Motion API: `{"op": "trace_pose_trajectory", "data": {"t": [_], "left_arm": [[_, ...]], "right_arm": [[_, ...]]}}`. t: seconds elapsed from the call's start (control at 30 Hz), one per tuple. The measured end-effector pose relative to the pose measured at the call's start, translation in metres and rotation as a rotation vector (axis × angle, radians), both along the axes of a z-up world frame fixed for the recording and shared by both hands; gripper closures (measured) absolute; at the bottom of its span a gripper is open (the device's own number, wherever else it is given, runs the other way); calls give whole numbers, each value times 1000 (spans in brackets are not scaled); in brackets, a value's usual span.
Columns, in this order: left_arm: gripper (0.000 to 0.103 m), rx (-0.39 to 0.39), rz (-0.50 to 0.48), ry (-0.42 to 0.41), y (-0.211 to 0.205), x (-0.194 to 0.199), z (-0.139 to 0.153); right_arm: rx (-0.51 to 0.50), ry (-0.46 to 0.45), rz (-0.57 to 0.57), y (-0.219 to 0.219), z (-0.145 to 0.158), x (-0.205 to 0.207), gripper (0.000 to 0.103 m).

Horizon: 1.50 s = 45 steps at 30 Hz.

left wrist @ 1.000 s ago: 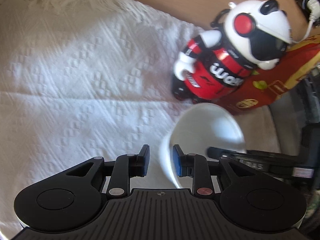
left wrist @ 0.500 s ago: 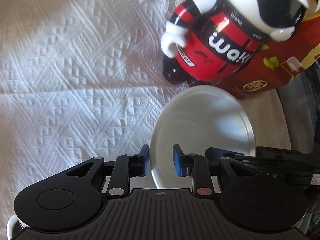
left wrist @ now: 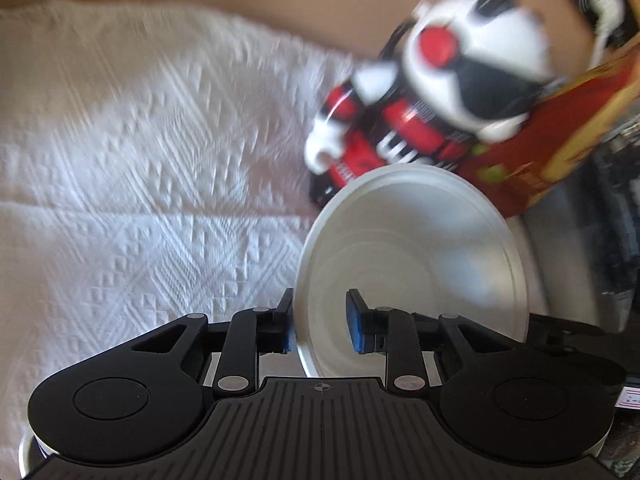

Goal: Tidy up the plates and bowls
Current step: 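Lower the white bowl with both grippers into the blue bowl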

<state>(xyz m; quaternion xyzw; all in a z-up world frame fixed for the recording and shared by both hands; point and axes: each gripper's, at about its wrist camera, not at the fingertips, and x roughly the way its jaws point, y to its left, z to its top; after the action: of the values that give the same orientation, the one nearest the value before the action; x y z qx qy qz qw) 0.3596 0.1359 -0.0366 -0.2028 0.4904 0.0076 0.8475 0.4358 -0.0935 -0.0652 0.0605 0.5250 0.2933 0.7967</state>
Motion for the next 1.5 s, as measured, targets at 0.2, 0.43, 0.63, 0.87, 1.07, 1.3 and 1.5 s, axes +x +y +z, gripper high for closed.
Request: {"op": "trace_pose_trajectory", "data": {"t": [0.2,0.43,0.63,0.87,1.07,1.3,1.5], "left_arm": [[74,1,-95,59,-12,-40,39],[74,-115,-199,145,-25,-86,30],[74,-79,-209,203,-31,-99,1],[74,-75,-150,217,-10,-104,-7],[74,-59,-146,212,-7,-109,-4],[74,-100,-142,175,-1,-116,7],[74,-120,-130,162,-4,-108,8]], "right_arm": [[15,-28,19,-13,44,-39,57],[-53,-46,61,-31,57,-90,56],[-114,0,51,-28,26,-110,56],[-157,-76,65,-23,26,-123,56],[-180,-85,46,-23,24,-117,56],[-149,-101,19,-28,29,-112,56],[-88,-105,30,-24,39,-110,55]]}}
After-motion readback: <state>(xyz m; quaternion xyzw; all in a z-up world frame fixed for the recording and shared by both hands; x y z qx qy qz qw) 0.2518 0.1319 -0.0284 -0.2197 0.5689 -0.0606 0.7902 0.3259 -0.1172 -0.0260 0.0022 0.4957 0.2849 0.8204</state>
